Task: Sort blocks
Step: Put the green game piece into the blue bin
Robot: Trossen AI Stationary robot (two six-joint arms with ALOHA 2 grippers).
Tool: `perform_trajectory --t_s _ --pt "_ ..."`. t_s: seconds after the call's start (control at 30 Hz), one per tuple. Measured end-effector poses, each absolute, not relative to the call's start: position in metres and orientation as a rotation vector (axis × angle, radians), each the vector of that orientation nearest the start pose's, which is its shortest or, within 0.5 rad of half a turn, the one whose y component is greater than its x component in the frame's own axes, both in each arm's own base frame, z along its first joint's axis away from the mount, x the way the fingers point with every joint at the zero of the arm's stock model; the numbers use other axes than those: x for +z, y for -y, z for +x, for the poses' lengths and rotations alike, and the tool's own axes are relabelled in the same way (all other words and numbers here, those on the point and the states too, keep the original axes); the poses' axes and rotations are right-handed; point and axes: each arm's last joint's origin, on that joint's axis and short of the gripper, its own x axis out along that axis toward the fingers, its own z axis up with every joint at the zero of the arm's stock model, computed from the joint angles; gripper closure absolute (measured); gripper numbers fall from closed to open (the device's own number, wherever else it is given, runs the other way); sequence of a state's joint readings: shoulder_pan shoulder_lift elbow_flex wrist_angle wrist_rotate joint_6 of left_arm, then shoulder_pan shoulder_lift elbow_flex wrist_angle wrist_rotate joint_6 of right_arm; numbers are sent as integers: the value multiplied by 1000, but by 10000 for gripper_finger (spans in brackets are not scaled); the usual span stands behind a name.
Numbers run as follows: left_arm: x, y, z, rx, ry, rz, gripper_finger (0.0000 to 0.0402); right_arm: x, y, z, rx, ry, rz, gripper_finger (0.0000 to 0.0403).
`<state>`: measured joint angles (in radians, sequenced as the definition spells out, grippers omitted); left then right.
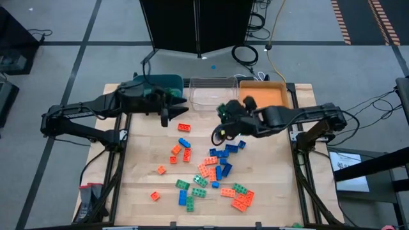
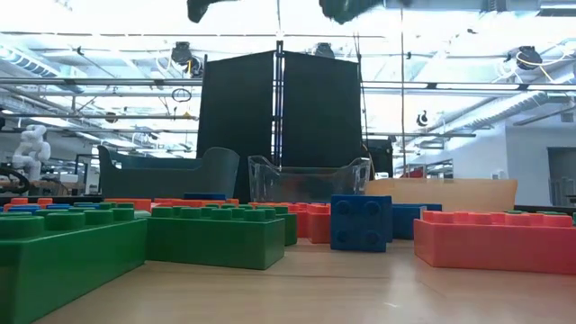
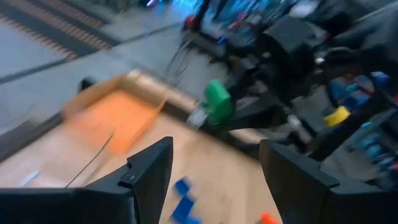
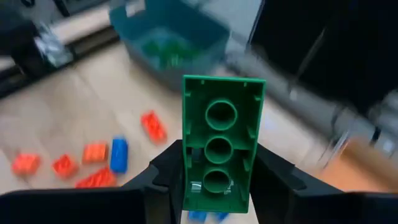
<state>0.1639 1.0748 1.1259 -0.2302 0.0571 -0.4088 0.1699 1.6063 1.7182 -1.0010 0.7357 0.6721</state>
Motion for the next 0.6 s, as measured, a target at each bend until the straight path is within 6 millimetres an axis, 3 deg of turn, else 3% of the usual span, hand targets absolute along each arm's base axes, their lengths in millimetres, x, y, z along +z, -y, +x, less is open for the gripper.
perform_trajectory --t_s 0.17,0.6 --pt "407 -35 230 58 0 -399 158 415 -38 326 -666 -488 91 281" --pt "419 -27 230 -189 90 -212 158 441 -52 340 -506 -291 -71 281"
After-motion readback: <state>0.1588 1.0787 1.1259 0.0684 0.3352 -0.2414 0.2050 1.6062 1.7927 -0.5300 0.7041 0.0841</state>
